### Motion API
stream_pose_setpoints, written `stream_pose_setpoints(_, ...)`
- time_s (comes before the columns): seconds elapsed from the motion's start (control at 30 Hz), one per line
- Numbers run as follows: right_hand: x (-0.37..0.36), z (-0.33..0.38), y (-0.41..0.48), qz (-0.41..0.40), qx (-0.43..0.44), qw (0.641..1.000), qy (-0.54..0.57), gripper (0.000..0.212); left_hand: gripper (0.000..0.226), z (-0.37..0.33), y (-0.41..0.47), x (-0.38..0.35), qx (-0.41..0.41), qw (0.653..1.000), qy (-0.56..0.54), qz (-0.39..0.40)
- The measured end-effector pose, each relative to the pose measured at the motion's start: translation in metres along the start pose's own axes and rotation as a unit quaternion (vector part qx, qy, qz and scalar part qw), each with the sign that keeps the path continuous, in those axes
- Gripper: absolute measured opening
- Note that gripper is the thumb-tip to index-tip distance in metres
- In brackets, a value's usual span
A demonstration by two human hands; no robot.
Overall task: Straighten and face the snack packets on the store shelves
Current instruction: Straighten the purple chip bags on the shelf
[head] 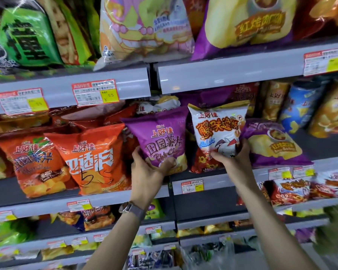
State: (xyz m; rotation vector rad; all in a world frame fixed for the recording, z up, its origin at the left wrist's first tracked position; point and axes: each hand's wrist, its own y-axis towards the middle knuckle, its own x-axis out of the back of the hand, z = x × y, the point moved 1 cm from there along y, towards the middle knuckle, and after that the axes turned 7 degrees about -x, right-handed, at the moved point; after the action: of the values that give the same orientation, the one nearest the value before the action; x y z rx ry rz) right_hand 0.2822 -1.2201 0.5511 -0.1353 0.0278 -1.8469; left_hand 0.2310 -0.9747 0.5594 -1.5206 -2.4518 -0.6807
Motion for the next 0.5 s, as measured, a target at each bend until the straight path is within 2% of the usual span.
stream_pose_setpoints(0.13, 0.006, -0.001, 0.013, 0.015, 0.005, 1.000, 0.020, 0.100, 0.123, -0.002, 0.007, -0.002, 0.024, 0.999, -0.047, 0.001)
stream_pose_setpoints(0.17, 0.007, -0.002, 0.016, 0.018, 0.009, 0.999, 0.025, 0.097, 0.124, -0.001, 0.010, -0.003, 0.023, 0.999, -0.036, 0.001)
stream_pose_setpoints(0.3, 0.010, -0.002, 0.020, 0.038, 0.024, 0.998, 0.037, 0.073, 0.097, -0.003, 0.015, -0.008, 0.021, 0.999, -0.043, 0.014)
stream_pose_setpoints(0.4, 0.011, -0.004, 0.019, 0.025, 0.040, 0.999, 0.024, 0.068, 0.100, -0.011, 0.015, -0.011, 0.033, 0.992, -0.120, 0.028)
stream_pose_setpoints(0.5, 0.012, -0.008, 0.020, 0.017, 0.049, 0.999, 0.015, 0.061, 0.094, -0.016, 0.015, -0.013, 0.013, 0.990, -0.142, 0.007)
